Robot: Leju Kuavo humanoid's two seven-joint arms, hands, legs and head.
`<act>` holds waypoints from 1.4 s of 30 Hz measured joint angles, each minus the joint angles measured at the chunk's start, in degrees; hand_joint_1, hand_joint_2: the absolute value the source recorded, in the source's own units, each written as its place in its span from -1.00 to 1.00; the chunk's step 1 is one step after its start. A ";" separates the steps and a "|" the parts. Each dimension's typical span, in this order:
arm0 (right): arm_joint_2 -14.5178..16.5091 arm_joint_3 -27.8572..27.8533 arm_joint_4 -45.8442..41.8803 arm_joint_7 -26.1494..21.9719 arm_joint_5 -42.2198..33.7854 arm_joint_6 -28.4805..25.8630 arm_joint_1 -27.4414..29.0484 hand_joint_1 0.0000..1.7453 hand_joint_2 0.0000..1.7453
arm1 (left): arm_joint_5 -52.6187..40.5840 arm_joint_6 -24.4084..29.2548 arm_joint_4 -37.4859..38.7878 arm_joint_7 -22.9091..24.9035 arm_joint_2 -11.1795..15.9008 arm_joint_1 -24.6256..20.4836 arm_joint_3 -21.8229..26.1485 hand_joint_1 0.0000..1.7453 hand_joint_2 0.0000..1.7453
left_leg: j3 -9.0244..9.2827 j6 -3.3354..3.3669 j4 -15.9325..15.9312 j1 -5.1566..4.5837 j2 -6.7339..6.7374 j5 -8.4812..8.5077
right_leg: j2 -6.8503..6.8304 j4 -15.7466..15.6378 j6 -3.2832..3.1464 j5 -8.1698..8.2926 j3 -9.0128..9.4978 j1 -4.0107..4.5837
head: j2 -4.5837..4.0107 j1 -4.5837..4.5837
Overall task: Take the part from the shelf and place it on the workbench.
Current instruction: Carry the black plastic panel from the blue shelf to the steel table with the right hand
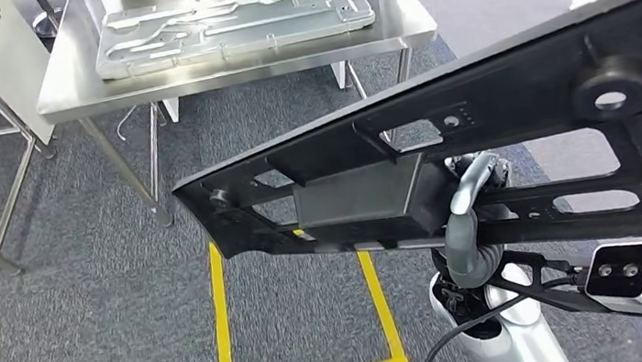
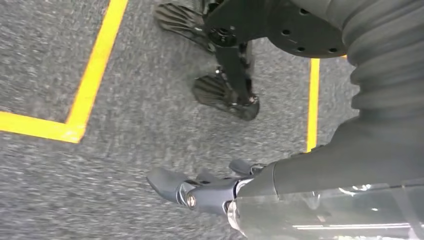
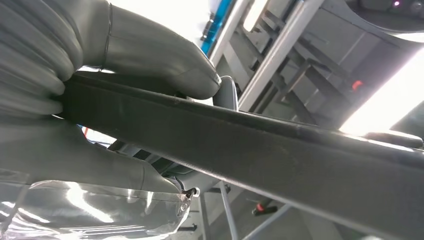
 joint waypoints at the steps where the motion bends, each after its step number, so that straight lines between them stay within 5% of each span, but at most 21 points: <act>1: -0.02 0.00 -0.04 0.02 0.02 0.01 0.09 1.00 1.00 | 0.00 0.00 0.00 0.00 0.01 -0.09 -0.01 -1.00 1.00 | 0.93 -0.44 -0.29 -0.03 0.10 -0.59 | 0.01 -0.92 -0.41 1.88 0.28 0.16 | 0.01 0.00; 4: -0.01 -0.02 -0.50 0.01 0.02 0.09 -0.12 1.00 1.00 | 0.00 -0.01 0.01 -0.06 0.04 -0.73 -0.02 -1.00 1.00 | 0.29 -1.57 3.68 0.12 0.30 1.65 | 0.66 -1.17 -1.83 0.30 2.22 0.21 | 0.02 0.01; 6: 0.06 -0.03 -0.70 -0.01 0.02 0.15 -0.16 1.00 1.00 | 0.00 -0.01 0.01 -0.10 0.02 -1.00 -0.02 -1.00 1.00 | -4.86 -1.92 12.20 0.21 0.25 3.53 | 0.79 -1.68 -2.62 -1.08 4.34 0.15 | 0.02 -0.02; 8: 0.09 -0.03 -0.62 -0.01 0.12 0.30 0.00 1.00 1.00 | 0.01 0.04 0.01 -0.12 0.00 -0.84 -0.02 -1.00 1.00 | -10.25 -2.03 18.27 0.18 0.21 0.30 | 1.00 -1.91 -3.07 -2.73 6.38 0.30 | 0.01 -0.01; 10: 0.09 -0.03 -0.45 0.01 0.21 0.43 0.14 1.00 1.00 | 0.09 0.10 0.01 -0.12 0.01 -0.56 -0.01 -1.00 1.00 | -13.70 -1.97 18.83 0.09 0.20 -5.15 | 1.39 -1.93 -3.20 -4.37 8.44 0.47 | 0.01 -0.01; 11: 0.09 -0.03 -0.34 0.01 0.22 0.34 0.18 1.00 1.00 | 0.14 0.13 0.01 -0.13 0.02 -0.47 0.00 -1.00 1.00 | -14.62 -1.83 17.35 0.02 0.19 -6.16 | 1.54 -1.93 -3.21 -5.22 9.57 0.57 | 0.01 -0.01; 12: 0.09 -0.02 -0.22 0.01 0.23 0.16 0.20 1.00 1.00 | 0.20 0.13 0.01 -0.14 0.03 -0.41 0.01 -1.00 1.00 | -15.08 -1.55 14.90 -0.09 0.18 -5.04 | 1.61 -1.94 -3.19 -6.04 10.70 0.70 | 0.01 -0.01; 15: 0.04 0.02 0.26 0.02 0.16 -0.80 0.19 1.00 1.00 | 0.28 0.15 0.01 -0.16 0.12 -0.15 0.01 -1.00 1.00 | -15.17 -0.14 5.92 -0.79 -0.08 7.12 | 1.74 -2.02 -2.82 -8.27 13.17 0.99 | 0.00 0.01; 16: 0.01 0.04 0.42 0.04 0.12 -1.14 0.19 1.00 1.00 | 0.31 0.16 0.01 -0.19 0.14 -0.08 0.01 -1.00 1.00 | -15.01 0.26 4.34 -1.01 -0.20 9.83 | 1.82 -2.16 -2.52 -8.67 13.66 1.00 | 0.00 -0.01; 17: -0.03 0.08 0.55 0.07 0.10 -1.44 0.18 1.00 1.00 | 0.32 0.17 0.01 -0.23 0.15 -0.07 0.01 -1.00 1.00 | -14.73 0.51 3.73 -1.12 -0.33 10.54 | 1.90 -2.08 -2.12 -8.67 13.99 1.04 | 0.01 -0.01; 20: -0.13 0.13 0.67 0.07 0.11 -2.14 0.09 1.00 1.00 | 0.36 0.16 0.01 -0.40 0.10 -0.26 0.04 -1.00 1.00 | -12.75 1.40 2.22 -0.79 -0.42 10.30 | 1.65 0.28 -1.10 -8.23 13.28 0.93 | 0.01 0.01; 25: -0.34 0.26 0.99 0.02 0.15 -2.72 0.27 1.00 1.00 | 0.37 0.16 0.01 -0.48 0.09 -0.31 0.04 -1.00 1.00 | -9.79 1.61 1.50 -0.39 -0.46 8.33 | 1.16 13.08 0.52 -13.91 3.70 -0.18 | 0.01 0.01; 27: -0.40 0.32 1.12 0.03 0.17 -3.00 0.38 1.00 1.00 | 0.36 0.15 0.01 -0.48 0.05 -0.24 0.04 -1.00 1.00 | -8.22 1.25 1.50 -0.14 -0.50 7.11 | 0.95 10.06 0.94 -12.35 3.17 -0.61 | 0.01 0.01; 29: -0.44 0.37 1.15 0.03 0.22 -3.11 0.40 1.00 1.00 | 0.36 0.15 0.01 -0.48 -0.01 -0.22 0.04 -1.00 1.00 | -6.89 0.71 1.49 0.11 -0.52 5.93 | 0.61 2.77 1.29 -6.68 5.06 -0.91 | 0.00 0.01; 31: -0.46 0.39 1.18 0.03 0.26 -3.16 0.40 1.00 1.00 | 0.37 0.15 0.01 -0.48 -0.03 -0.22 0.04 -1.00 1.00 | -6.40 0.38 1.48 0.19 -0.53 5.35 | 0.36 -1.31 1.50 -3.02 6.25 -1.05 | -0.01 0.02; 34: -0.46 0.41 1.25 0.02 0.29 -3.20 0.40 1.00 1.00 | 0.37 0.15 0.01 -0.48 -0.02 -0.24 0.04 -1.00 1.00 | -6.09 0.24 1.56 0.16 -0.54 5.11 | 0.10 -1.78 1.39 -2.29 6.25 -1.02 | -0.01 0.02; 37: -0.50 0.89 1.44 0.04 0.73 -3.76 0.38 1.00 1.00 | 0.36 0.08 0.01 -0.76 0.02 -0.46 0.05 -1.00 1.00 | -5.61 -1.15 3.25 0.19 -0.39 4.37 | 0.01 -2.04 -0.92 -2.97 7.26 -0.57 | 0.00 0.00; 39: -0.50 1.41 1.46 0.03 1.04 -4.38 0.27 1.00 1.00 | 0.32 -0.05 0.01 -1.00 -0.01 -0.65 0.05 -1.00 1.00 | -8.23 -1.87 8.95 0.29 -0.29 3.18 | 0.30 -2.32 -2.45 -3.74 8.54 -0.42 | 0.00 -0.01; 42: -0.50 1.92 1.48 0.04 1.20 -5.46 0.27 1.00 1.00 | 0.19 -0.17 0.01 -1.05 -0.03 -0.50 0.05 -1.00 1.00 | -15.18 -1.72 17.98 0.19 -0.29 -1.29 | 0.52 -2.32 -3.07 -4.89 9.57 0.12 | -0.01 -0.01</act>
